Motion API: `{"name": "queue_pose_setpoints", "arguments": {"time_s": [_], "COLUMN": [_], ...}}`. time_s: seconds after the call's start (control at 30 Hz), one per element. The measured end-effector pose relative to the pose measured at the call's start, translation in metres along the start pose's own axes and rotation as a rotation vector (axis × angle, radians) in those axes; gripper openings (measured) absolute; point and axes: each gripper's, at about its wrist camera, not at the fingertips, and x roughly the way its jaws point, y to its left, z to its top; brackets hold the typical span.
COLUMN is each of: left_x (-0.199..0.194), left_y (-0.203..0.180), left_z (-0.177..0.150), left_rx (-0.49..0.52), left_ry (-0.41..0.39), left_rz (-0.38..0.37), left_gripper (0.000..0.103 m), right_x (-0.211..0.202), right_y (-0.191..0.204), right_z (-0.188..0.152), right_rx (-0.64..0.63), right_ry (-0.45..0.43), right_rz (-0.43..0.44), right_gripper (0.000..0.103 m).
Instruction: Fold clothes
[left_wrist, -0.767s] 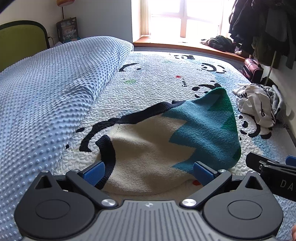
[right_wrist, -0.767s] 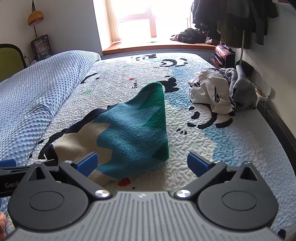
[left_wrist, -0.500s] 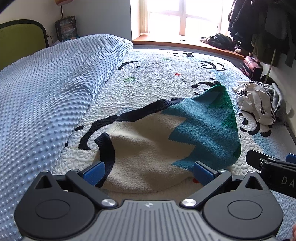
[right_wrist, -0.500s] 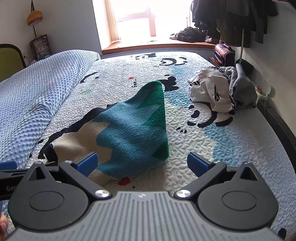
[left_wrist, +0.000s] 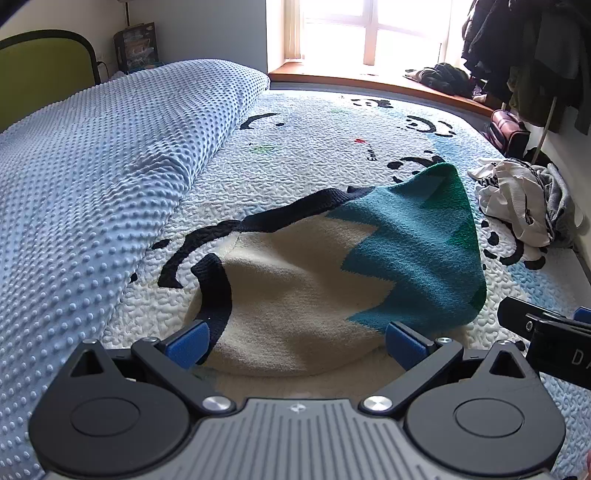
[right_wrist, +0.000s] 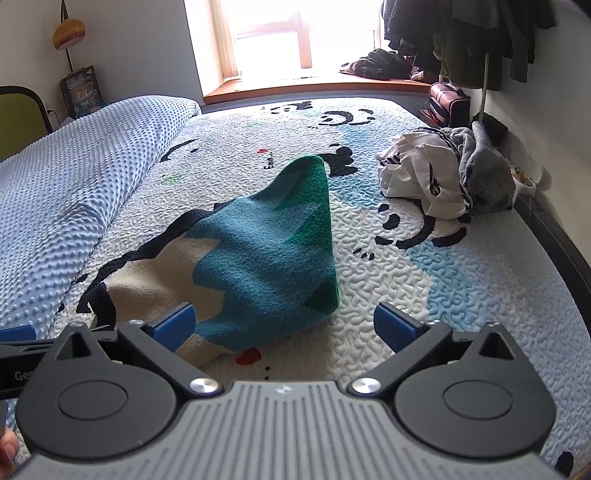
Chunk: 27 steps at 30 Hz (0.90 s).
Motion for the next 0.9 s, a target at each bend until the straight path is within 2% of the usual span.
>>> {"name": "queue_pose_setpoints", "arguments": {"time_s": [0.9], "left_x": [0.0029], "left_y": [0.0007], "left_z": [-0.0004], "left_rx": [-0.003], "left_ry": [0.013], "left_rz": [0.002], "left_gripper": [0.102], "right_x": [-0.0017], "right_y": [-0.0033], "right_z": [-0.0042], "right_rx": [0.004], "right_ry": [0.014], "right_rz": [-0.002], "right_gripper": [0.103]}}
